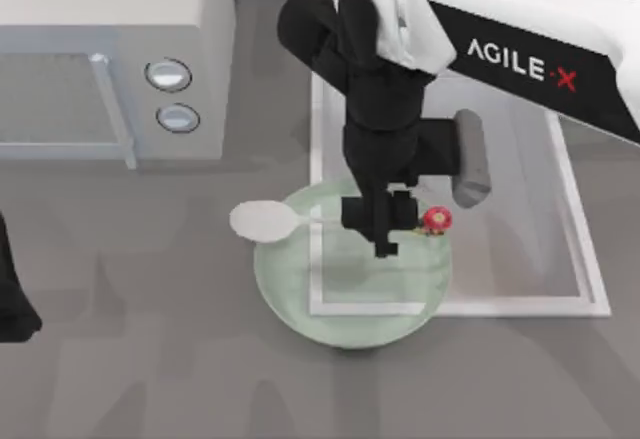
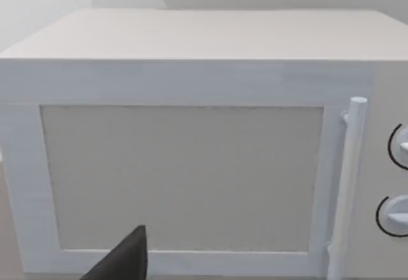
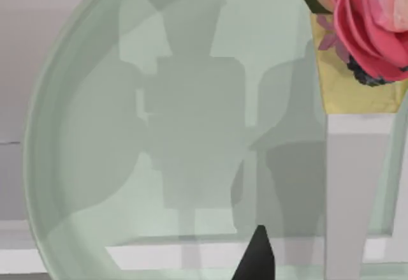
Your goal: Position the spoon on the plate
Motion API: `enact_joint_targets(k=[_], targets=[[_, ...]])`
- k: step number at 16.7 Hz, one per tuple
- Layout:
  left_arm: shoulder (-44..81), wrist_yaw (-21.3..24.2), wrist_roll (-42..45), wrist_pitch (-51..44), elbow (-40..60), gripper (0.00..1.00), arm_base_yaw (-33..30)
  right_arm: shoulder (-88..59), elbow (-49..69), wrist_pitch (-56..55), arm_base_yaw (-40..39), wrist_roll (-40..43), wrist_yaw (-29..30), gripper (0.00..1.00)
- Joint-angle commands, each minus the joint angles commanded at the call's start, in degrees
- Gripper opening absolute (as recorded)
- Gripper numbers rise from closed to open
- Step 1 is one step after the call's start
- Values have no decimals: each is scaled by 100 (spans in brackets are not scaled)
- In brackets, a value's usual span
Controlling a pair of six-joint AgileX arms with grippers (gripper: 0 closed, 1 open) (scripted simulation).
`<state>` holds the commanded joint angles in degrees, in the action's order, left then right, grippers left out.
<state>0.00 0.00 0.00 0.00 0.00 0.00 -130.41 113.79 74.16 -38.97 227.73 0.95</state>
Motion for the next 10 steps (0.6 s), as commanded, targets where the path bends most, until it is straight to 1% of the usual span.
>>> enact_joint_targets(k=[10], targets=[[0, 0, 0, 0, 0, 100, 0, 518, -193, 254, 302, -101, 253, 0]])
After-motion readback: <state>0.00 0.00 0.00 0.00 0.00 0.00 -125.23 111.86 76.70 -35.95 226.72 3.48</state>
